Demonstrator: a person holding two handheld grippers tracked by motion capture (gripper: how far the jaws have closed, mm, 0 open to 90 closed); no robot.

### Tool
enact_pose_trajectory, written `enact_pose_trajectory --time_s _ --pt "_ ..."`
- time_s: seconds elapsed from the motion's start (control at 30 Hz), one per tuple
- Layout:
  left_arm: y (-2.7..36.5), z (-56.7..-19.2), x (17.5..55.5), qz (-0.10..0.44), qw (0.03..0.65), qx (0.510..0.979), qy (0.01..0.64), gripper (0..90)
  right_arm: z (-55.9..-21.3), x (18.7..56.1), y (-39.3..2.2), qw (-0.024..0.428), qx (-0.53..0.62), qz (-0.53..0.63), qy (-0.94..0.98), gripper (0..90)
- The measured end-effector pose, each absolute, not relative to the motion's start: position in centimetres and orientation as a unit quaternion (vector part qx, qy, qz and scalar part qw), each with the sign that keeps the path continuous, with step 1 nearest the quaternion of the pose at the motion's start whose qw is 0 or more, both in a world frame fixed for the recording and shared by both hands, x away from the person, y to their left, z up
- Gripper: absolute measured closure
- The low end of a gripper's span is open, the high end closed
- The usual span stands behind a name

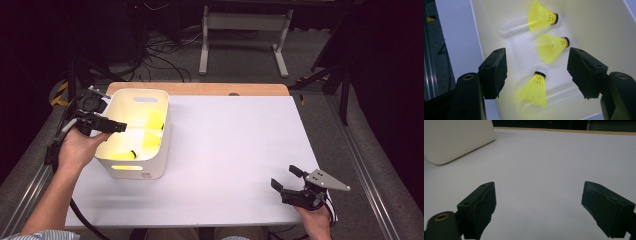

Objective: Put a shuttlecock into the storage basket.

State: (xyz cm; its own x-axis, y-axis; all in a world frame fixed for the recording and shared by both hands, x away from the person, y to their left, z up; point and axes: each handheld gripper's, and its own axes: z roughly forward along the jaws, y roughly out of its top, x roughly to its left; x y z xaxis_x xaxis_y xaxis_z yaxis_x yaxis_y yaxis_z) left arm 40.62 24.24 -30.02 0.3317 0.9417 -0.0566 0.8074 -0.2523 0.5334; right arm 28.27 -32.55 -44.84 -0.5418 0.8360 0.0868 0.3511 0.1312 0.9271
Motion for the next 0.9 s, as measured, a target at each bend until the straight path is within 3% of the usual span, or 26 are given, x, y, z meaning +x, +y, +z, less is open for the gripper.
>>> enact_pose_trajectory --time_s 0.9 --pt "26.4 -30.0 40.2 0.146 0.248 0.760 0.583 33.9 -44.8 28.2 -32.5 0.236 0.415 0.512 0.714 12.9"
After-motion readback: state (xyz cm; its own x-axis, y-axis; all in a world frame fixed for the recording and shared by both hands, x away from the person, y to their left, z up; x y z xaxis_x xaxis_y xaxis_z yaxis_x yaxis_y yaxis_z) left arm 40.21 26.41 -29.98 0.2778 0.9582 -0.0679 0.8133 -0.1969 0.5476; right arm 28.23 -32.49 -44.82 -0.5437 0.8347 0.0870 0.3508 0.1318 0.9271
